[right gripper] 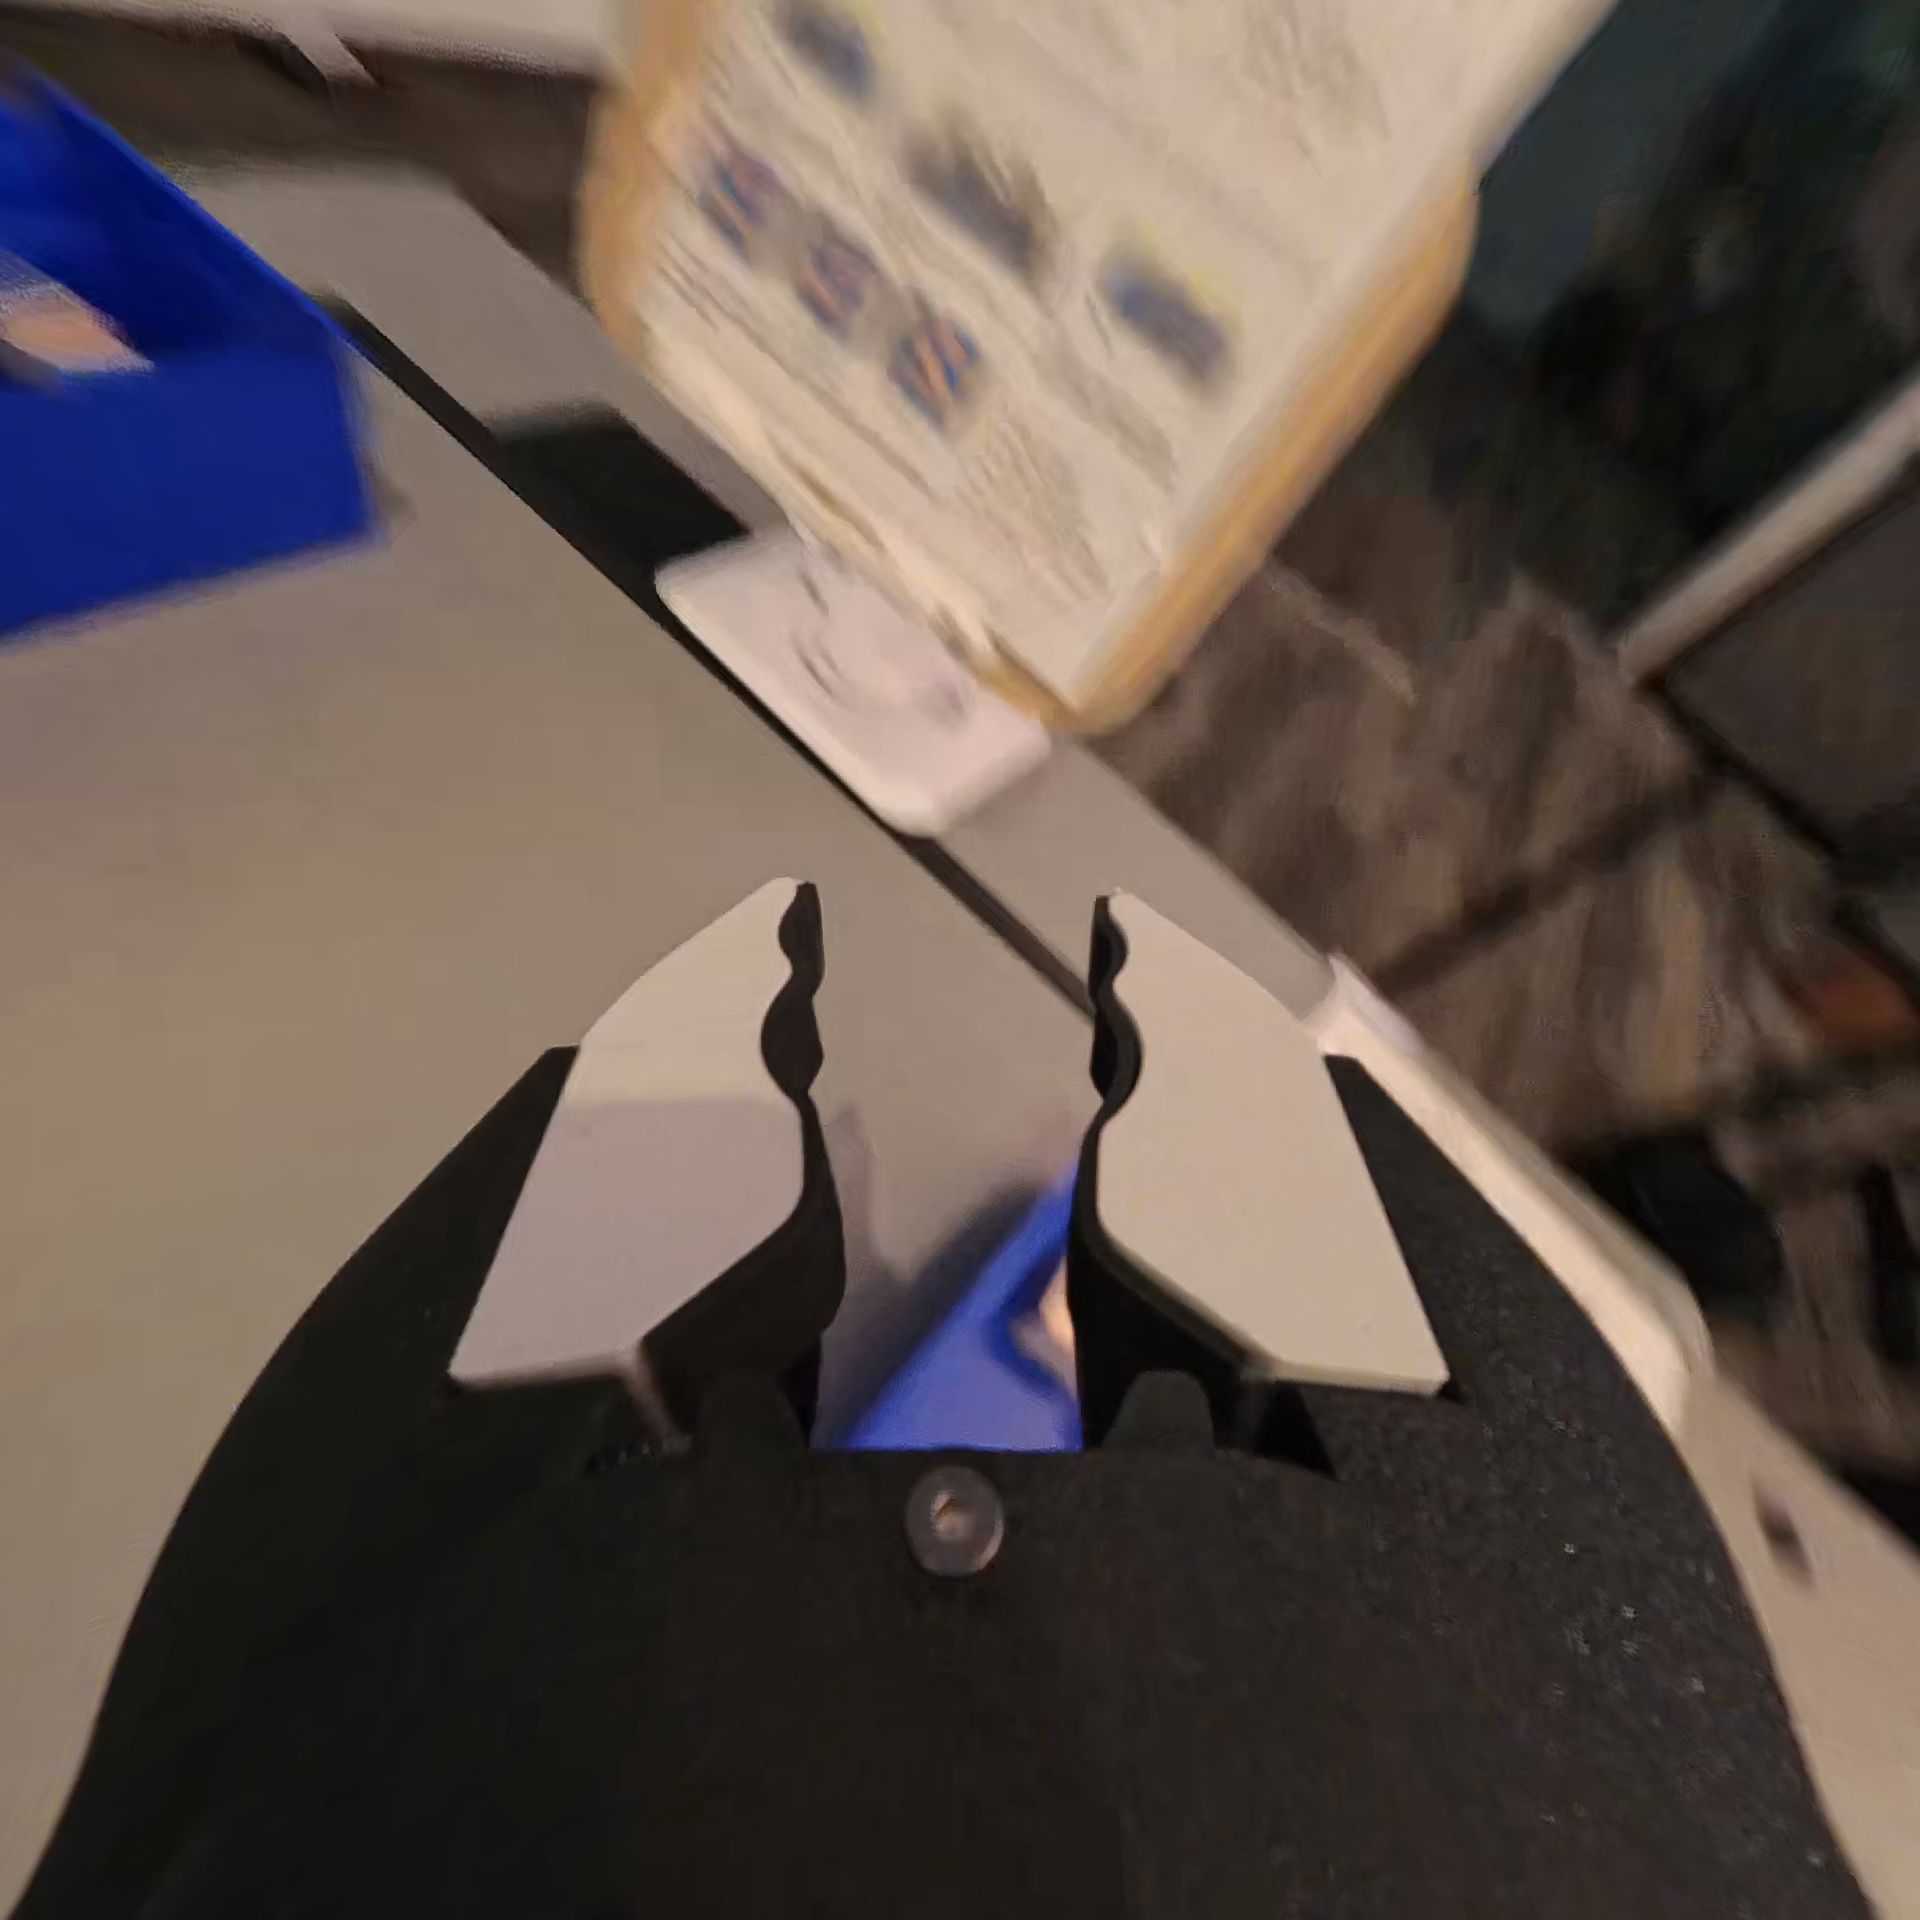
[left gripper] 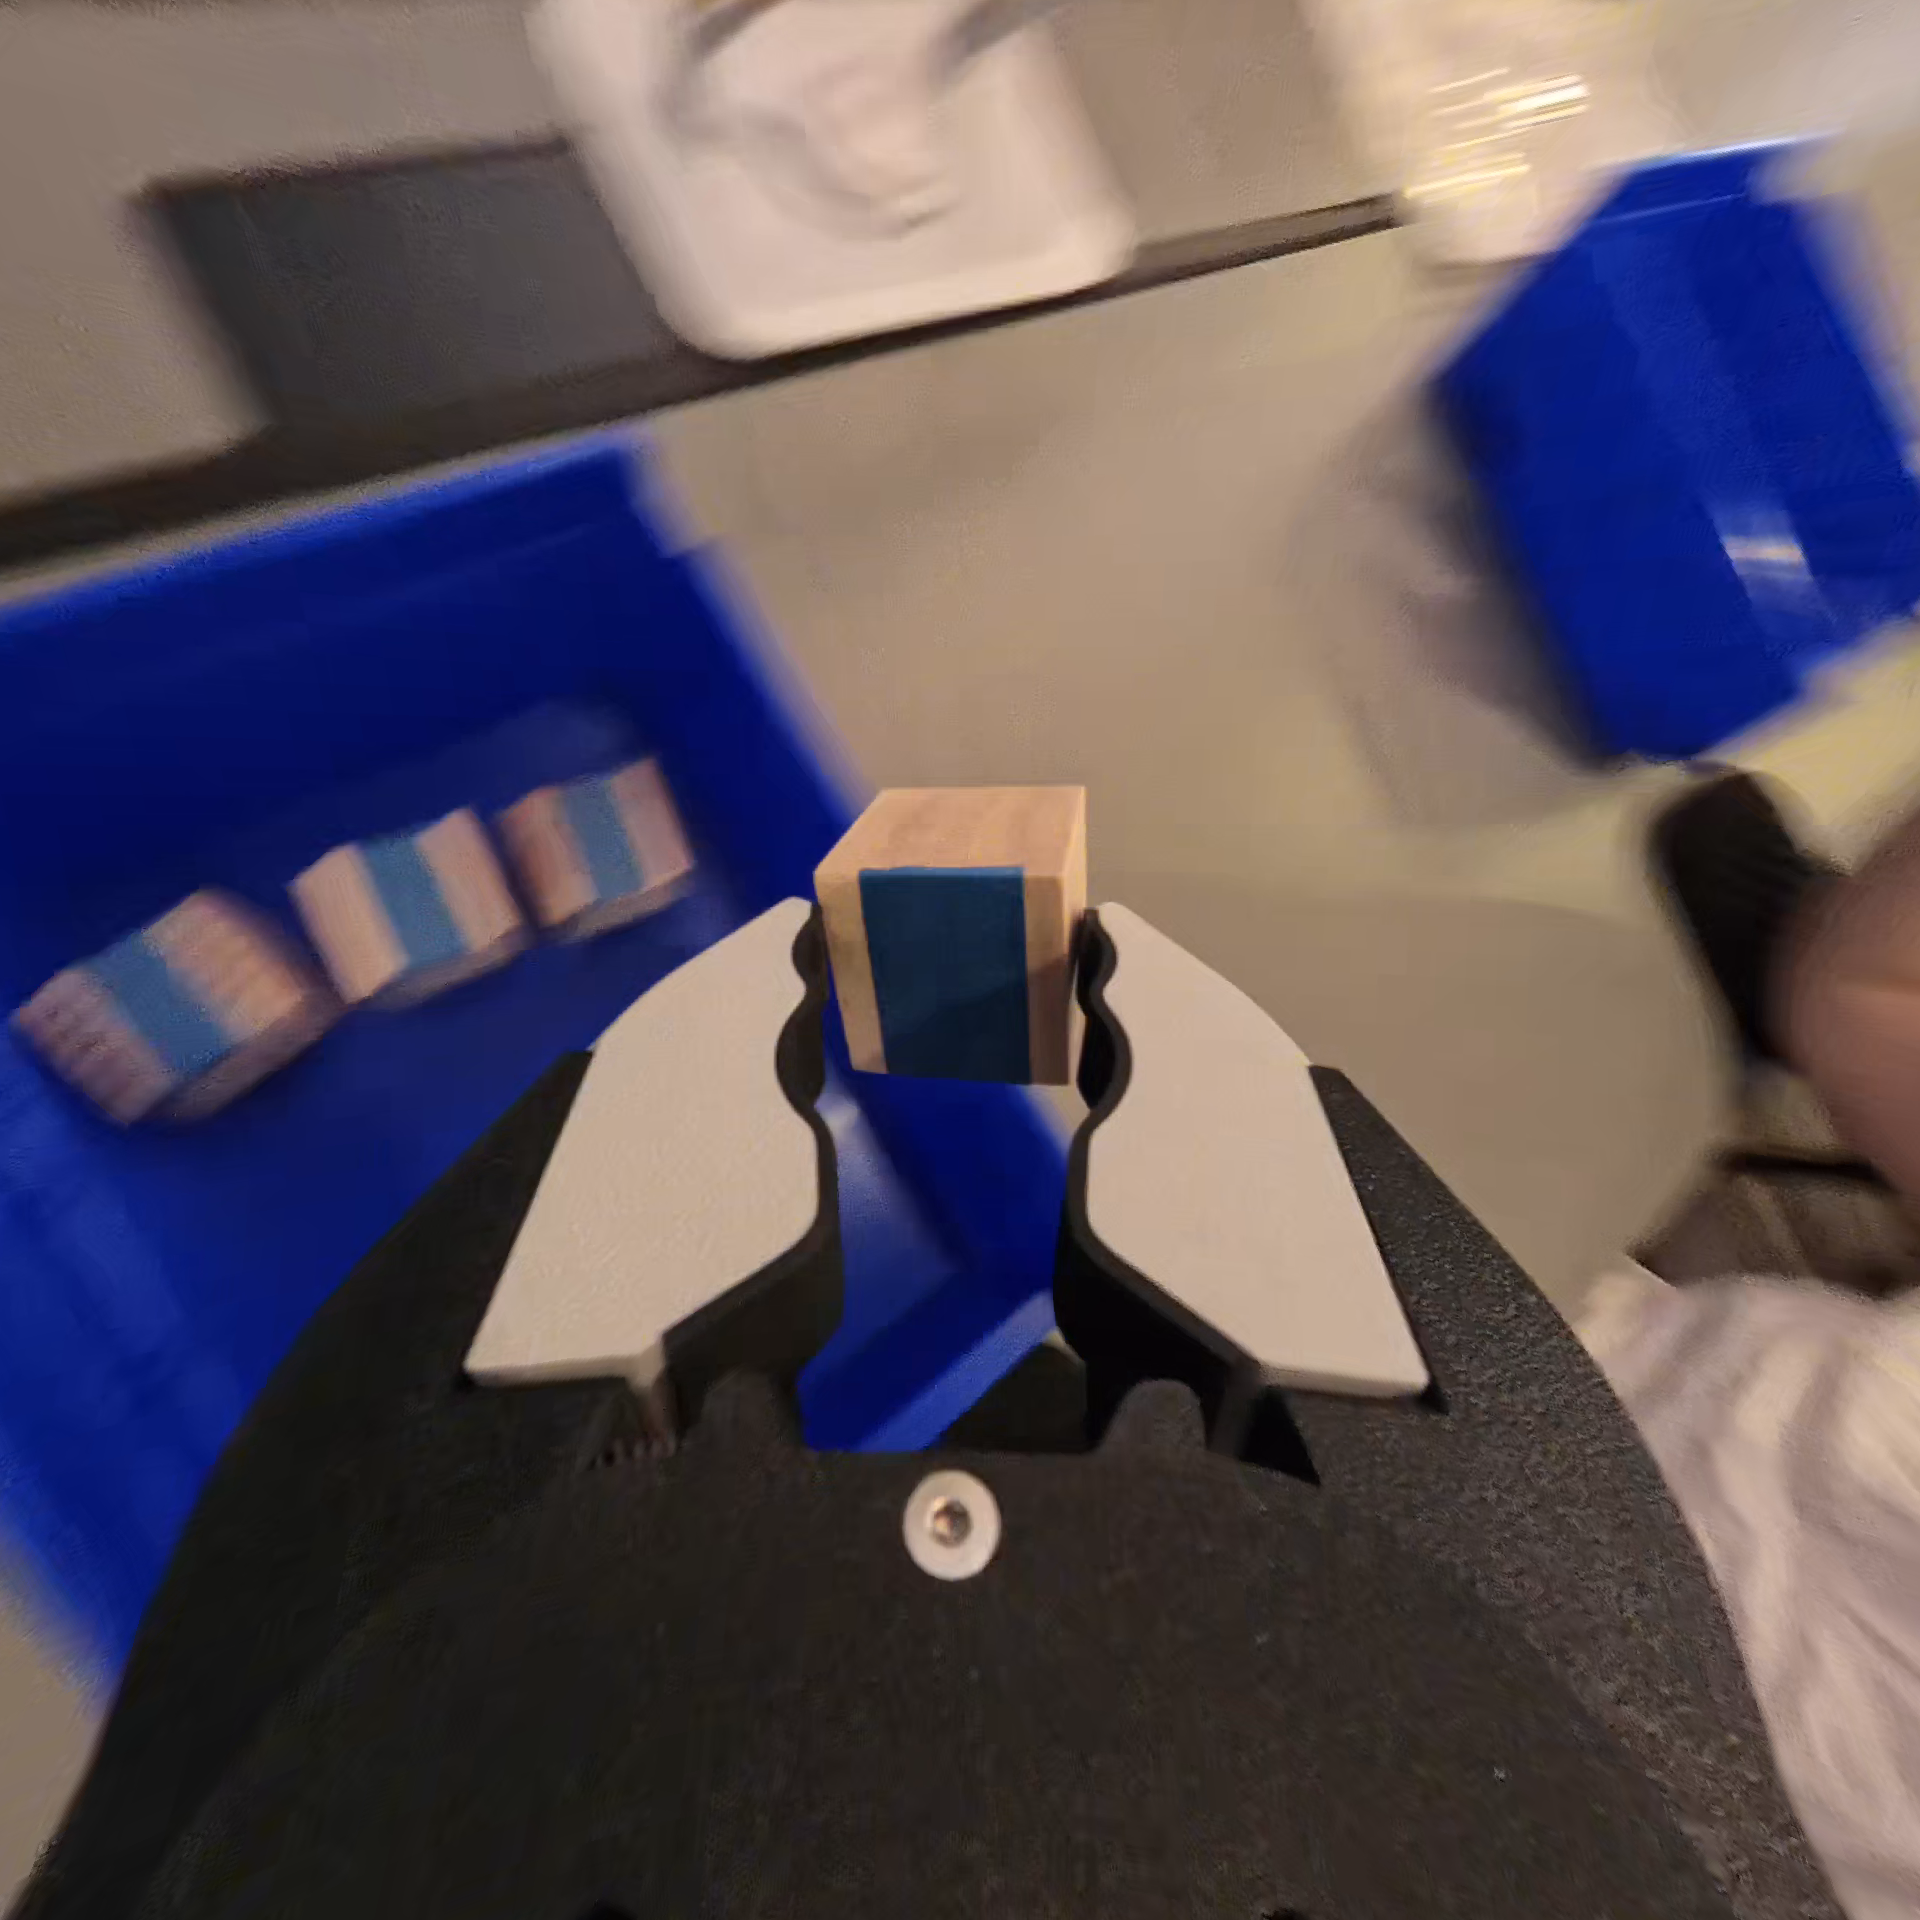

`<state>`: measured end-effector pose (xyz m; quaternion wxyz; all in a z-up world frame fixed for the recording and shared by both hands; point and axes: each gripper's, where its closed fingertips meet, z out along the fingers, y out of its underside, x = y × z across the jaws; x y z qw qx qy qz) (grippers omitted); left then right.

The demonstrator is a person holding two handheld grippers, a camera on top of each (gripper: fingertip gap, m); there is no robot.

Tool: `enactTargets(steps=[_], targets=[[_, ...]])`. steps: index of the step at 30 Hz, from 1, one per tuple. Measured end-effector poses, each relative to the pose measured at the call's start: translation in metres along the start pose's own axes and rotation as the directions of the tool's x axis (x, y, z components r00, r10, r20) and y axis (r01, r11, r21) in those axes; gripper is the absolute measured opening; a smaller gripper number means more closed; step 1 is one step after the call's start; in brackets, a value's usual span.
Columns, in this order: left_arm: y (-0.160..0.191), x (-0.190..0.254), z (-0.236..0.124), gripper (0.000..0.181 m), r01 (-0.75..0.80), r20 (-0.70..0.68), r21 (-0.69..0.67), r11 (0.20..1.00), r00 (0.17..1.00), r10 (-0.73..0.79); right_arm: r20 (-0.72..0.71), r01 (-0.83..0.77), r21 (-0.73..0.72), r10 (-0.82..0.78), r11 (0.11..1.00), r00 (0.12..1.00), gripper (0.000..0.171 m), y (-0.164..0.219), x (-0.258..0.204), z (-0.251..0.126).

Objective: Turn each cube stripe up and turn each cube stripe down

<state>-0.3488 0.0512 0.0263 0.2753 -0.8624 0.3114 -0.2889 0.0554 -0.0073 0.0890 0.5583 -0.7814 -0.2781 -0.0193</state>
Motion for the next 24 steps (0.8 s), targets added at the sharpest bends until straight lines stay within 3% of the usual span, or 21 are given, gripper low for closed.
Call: enactTargets(steps=[1,3,5,11,17,24], targets=[[-0.008,0.034,-0.001,0.046,-0.067,-0.145,0.044,0.997,0.987,0.073,0.078,0.037,0.116,-0.046,0.993,0.996,0.05,-0.023,-0.025,0.0],[-0.016,0.093,-0.001,0.046,-0.149,-0.389,0.107,0.983,0.903,0.18,0.215,0.089,0.303,-0.159,0.949,0.964,0.05,-0.057,-0.079,-0.005],[-0.021,0.138,0.002,0.046,-0.182,-0.547,0.161,0.97,0.802,0.241,0.269,0.152,0.426,-0.285,0.892,0.92,0.054,-0.075,-0.128,-0.009],[-0.017,0.214,0.025,0.046,-0.168,-0.813,0.167,0.972,0.535,0.232,0.19,0.32,0.551,-0.488,0.771,0.852,0.066,-0.091,-0.21,-0.014],[-0.011,0.239,0.037,0.046,-0.147,-0.879,0.129,0.981,0.441,0.182,0.119,0.439,0.519,-0.571,0.733,0.812,0.066,-0.086,-0.227,-0.008],[-0.012,0.243,0.036,0.046,-0.15,-0.868,0.154,0.977,0.452,0.206,0.075,0.487,0.512,-0.602,0.707,0.795,0.053,-0.083,-0.232,-0.001]])
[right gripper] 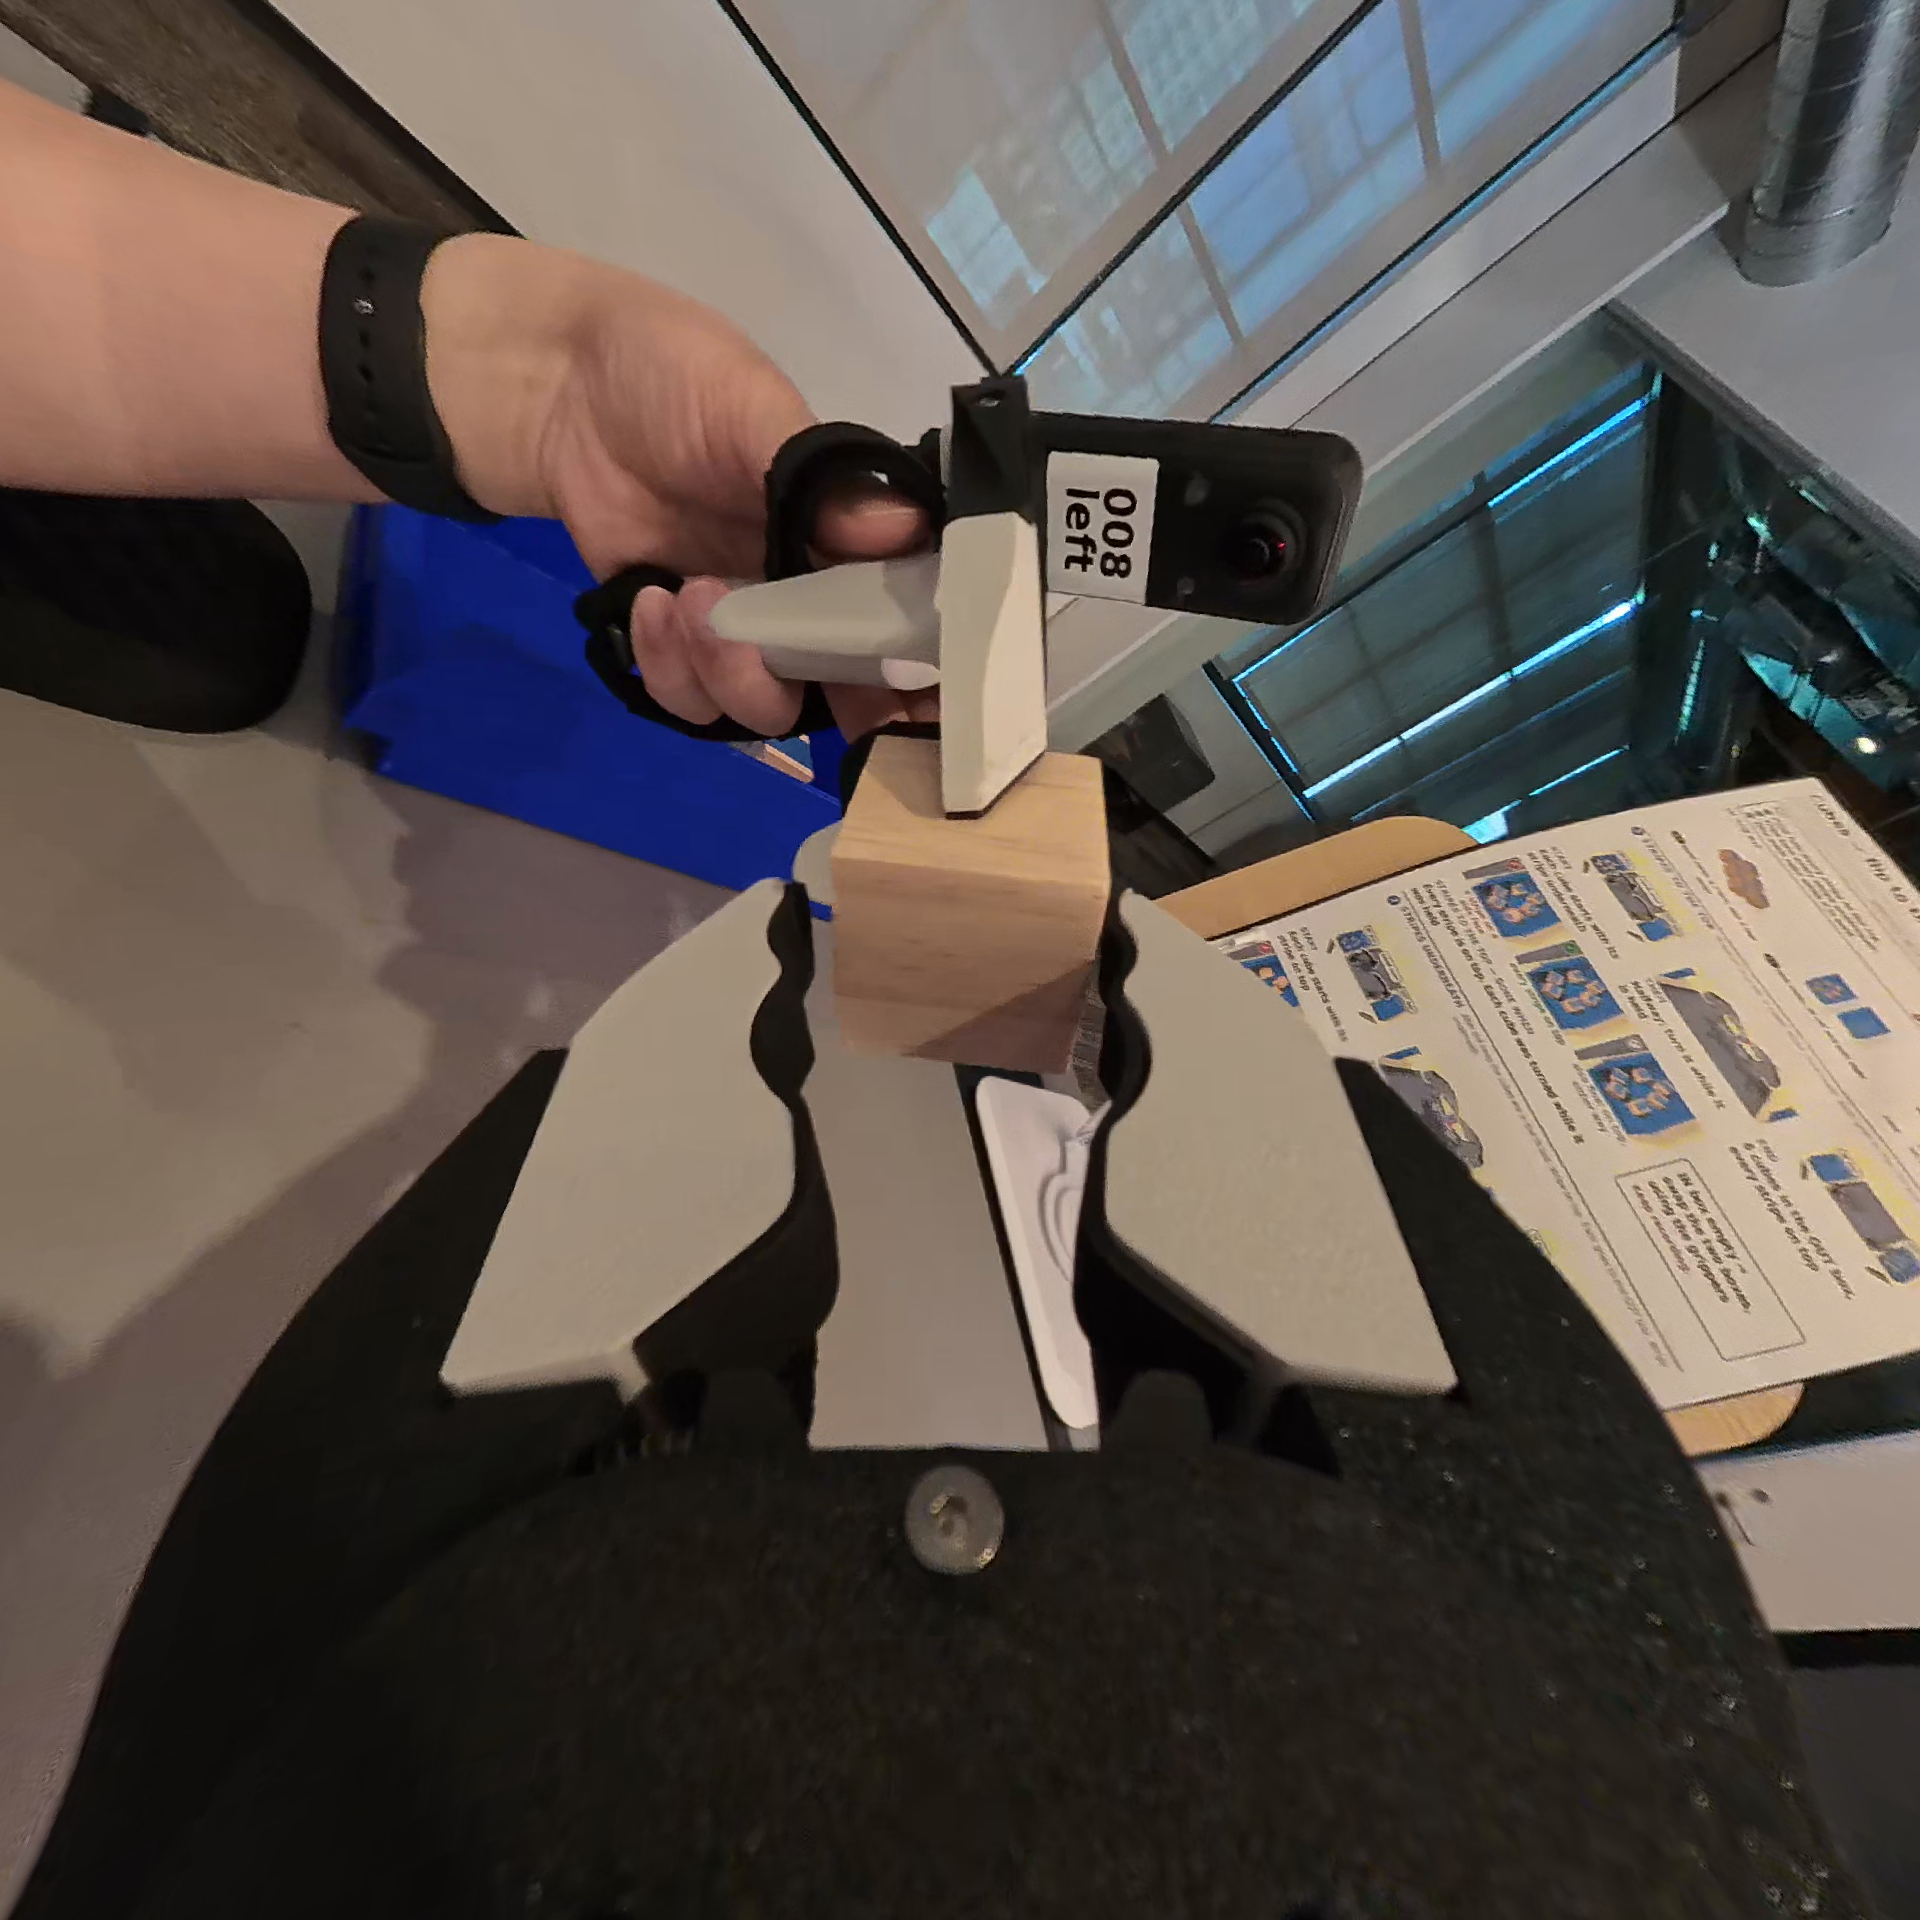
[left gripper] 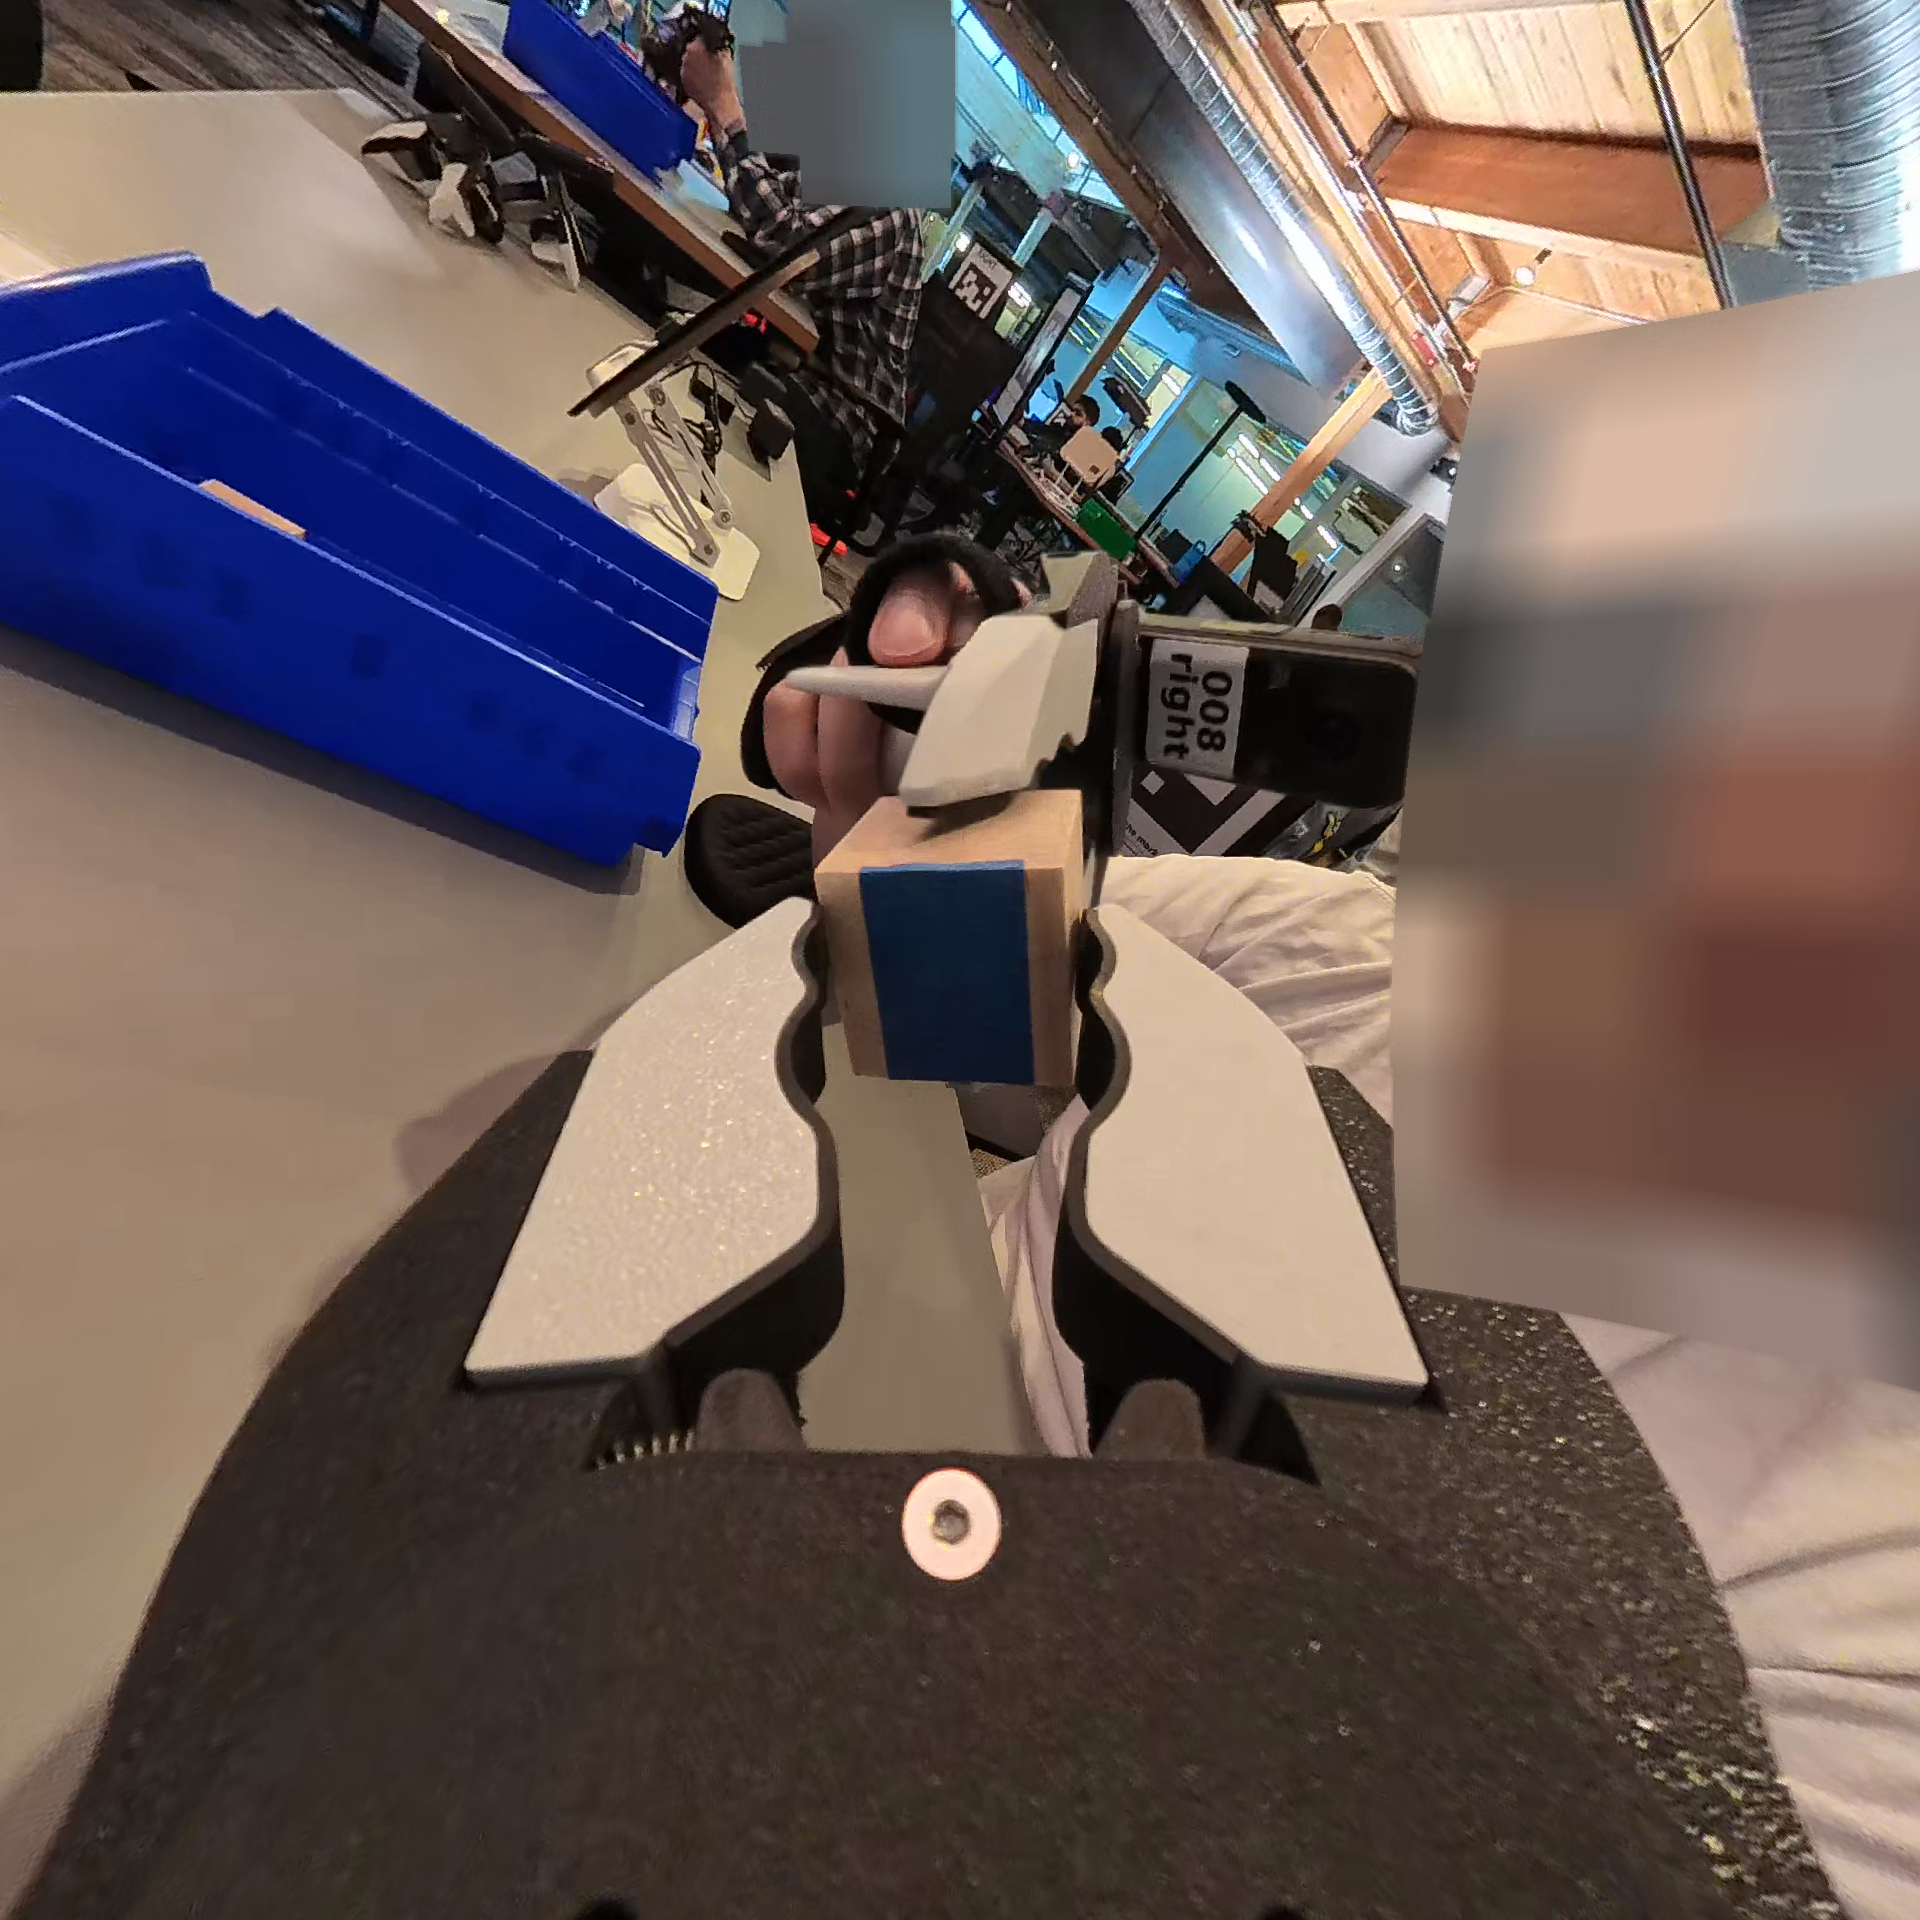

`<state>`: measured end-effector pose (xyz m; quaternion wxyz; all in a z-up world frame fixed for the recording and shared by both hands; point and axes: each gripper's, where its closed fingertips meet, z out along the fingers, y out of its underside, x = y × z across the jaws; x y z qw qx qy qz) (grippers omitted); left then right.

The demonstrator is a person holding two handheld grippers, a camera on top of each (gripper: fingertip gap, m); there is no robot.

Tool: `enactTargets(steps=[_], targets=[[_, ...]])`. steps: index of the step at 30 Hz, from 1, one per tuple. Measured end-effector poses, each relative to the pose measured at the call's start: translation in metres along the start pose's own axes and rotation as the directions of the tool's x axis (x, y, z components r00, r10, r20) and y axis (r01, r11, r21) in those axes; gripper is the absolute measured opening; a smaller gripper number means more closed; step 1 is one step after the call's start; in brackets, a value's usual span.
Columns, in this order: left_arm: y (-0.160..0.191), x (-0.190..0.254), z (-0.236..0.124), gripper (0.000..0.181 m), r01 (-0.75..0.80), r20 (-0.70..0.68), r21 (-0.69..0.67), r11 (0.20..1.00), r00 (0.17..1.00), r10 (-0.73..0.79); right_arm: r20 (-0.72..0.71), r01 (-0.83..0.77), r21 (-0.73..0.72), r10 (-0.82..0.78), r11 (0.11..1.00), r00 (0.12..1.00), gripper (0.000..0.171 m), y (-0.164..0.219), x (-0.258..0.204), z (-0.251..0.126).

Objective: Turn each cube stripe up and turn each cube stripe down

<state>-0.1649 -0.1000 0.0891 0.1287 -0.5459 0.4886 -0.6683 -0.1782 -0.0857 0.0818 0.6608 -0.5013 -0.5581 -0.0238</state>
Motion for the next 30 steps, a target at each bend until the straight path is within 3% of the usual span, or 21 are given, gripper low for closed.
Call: enactTargets(steps=[10,14,16,17,19,22,26,30], targets=[[0.0,0.004,-0.001,0.051,0.03,-0.012,-0.007,1.0,0.999,-0.031,0.015,0.022,0.005,-0.022,1.0,1.0,0.046,-0.002,0.0,-0.003],[-0.01,-0.012,-0.021,0.055,-0.085,0.183,0.012,0.996,0.98,0.082,0.004,-0.037,-0.074,0.037,0.997,0.999,0.046,0.014,0.034,-0.029],[-0.019,-0.013,-0.036,0.055,-0.182,0.285,0.022,0.983,0.944,0.168,-0.052,-0.2,-0.161,0.194,0.967,0.98,0.046,0.039,0.073,-0.062],[-0.023,-0.011,-0.042,0.055,-0.227,0.325,0.025,0.973,0.923,0.207,-0.09,-0.328,-0.202,0.316,0.923,0.945,0.046,0.058,0.093,-0.084],[-0.03,-0.006,-0.052,0.055,-0.302,0.394,0.021,0.953,0.879,0.27,-0.191,-0.607,-0.236,0.576,0.759,0.795,0.046,0.105,0.124,-0.13],[-0.034,0.002,-0.059,0.053,-0.355,0.429,0.028,0.934,0.849,0.31,-0.476,-0.842,-0.281,0.695,0.46,0.538,0.046,0.211,0.148,-0.194],[-0.033,0.006,-0.057,0.05,-0.363,0.428,0.008,0.932,0.843,0.325,-0.516,-0.956,-0.289,0.831,0.06,0.208,0.046,0.294,0.114,-0.221],[-0.023,0.002,-0.046,0.048,-0.345,0.435,-0.068,0.936,0.834,0.339,-0.592,-0.95,-0.284,0.803,-0.128,0.069,0.046,0.343,0.093,-0.234]])
